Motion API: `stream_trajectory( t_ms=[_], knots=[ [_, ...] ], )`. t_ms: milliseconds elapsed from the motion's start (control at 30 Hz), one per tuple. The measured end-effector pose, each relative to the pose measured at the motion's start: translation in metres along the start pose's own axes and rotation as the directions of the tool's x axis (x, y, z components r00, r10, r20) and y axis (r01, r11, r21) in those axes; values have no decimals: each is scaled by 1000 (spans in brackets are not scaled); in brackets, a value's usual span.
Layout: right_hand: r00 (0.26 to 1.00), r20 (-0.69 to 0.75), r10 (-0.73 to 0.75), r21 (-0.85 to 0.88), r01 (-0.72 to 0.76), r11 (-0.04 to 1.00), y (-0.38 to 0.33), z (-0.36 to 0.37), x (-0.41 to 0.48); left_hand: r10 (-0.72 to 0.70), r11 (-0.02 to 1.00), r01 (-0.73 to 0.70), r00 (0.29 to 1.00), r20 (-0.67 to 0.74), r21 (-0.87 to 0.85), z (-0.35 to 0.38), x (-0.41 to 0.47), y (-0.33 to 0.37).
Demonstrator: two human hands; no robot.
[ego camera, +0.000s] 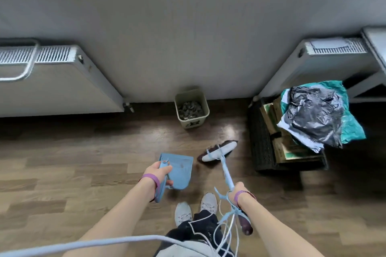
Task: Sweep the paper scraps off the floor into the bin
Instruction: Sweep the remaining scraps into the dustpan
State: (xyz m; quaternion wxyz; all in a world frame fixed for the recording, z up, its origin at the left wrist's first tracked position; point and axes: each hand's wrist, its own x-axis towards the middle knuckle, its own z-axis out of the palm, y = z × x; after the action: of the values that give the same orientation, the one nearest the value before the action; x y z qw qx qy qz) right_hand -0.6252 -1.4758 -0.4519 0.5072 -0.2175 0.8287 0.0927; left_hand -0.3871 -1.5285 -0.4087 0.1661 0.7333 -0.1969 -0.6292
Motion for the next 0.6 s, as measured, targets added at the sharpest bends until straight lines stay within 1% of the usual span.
stream_trajectory(
  t_ms=[67,167,200,233,267,333,367,467,533,600],
  knots=[
    [1000,-19,-14,-202,9,979,-5,-20,-6,23,998,-23,1000,-1,52,2,-1,15],
    [997,-44,59,-362,-71,930,0,-38,-7,54,987,-52,999,-7,155,6,-1,38],
    [997,-60,42,-422,-64,904,2,-43,-7,67,979,-65,998,-1,192,6,1,44],
    [998,-69,14,-447,-44,893,3,-49,-8,84,970,-83,996,2,227,7,2,52],
    [998,-46,-50,-485,21,874,4,-55,-5,104,959,-103,995,11,263,7,4,59],
    [995,15,-94,-486,90,869,4,-64,-12,138,931,-140,990,31,337,8,10,72],
    [996,31,-86,-473,90,877,4,-67,-14,152,920,-156,988,40,358,8,14,79],
    [993,-6,-116,-354,106,929,7,-66,-24,178,879,-197,980,84,435,5,37,99],
    [995,-25,-101,-294,90,952,2,-54,-31,186,841,-221,975,120,493,1,61,109],
    [1000,-17,-13,-256,9,967,-7,-36,-28,175,815,-243,968,178,527,-5,83,117]
  ],
)
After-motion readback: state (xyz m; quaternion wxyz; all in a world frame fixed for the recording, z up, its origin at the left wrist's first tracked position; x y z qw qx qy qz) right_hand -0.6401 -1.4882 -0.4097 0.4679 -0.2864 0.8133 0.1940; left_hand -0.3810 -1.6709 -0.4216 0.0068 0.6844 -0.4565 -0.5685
